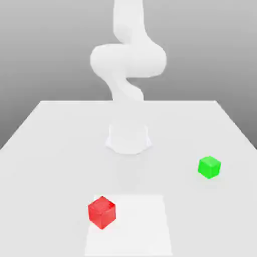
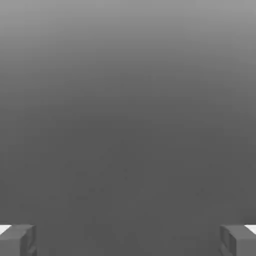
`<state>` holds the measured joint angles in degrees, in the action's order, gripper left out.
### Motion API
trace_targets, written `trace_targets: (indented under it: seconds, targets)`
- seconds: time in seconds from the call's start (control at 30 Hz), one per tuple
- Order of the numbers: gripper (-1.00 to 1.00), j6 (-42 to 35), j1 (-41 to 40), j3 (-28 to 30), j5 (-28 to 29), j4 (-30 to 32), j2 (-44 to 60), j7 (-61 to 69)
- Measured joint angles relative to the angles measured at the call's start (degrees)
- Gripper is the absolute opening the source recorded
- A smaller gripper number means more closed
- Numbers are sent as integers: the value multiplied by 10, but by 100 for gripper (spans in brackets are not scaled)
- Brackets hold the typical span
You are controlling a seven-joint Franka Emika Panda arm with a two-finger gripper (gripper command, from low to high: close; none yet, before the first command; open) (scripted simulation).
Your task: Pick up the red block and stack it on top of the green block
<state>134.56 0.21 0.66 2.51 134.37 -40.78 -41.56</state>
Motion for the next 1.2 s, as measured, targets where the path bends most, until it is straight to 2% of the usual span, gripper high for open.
trace_targets:
  seconds: [0.23, 0.43, 0.57, 0.67, 0.87, 0.9, 1.1, 1.2]
  targets:
    - [0, 82, 8, 41, 57, 76, 151, 140]
    - [0, 151, 18, 87, 63, 139, 275, 286]
    - [0, 200, 23, 110, 29, 182, 358, 411]
    - [0, 237, 23, 114, -25, 211, 421, 519]
    - [0, 337, -17, 59, -103, 203, 545, 594]
    - [-100, 349, -24, 51, -106, 201, 559, 597]
    - [-100, 353, -28, 47, -108, 200, 566, 599]
    - [-100, 322, -18, 61, -89, 206, 528, 585]
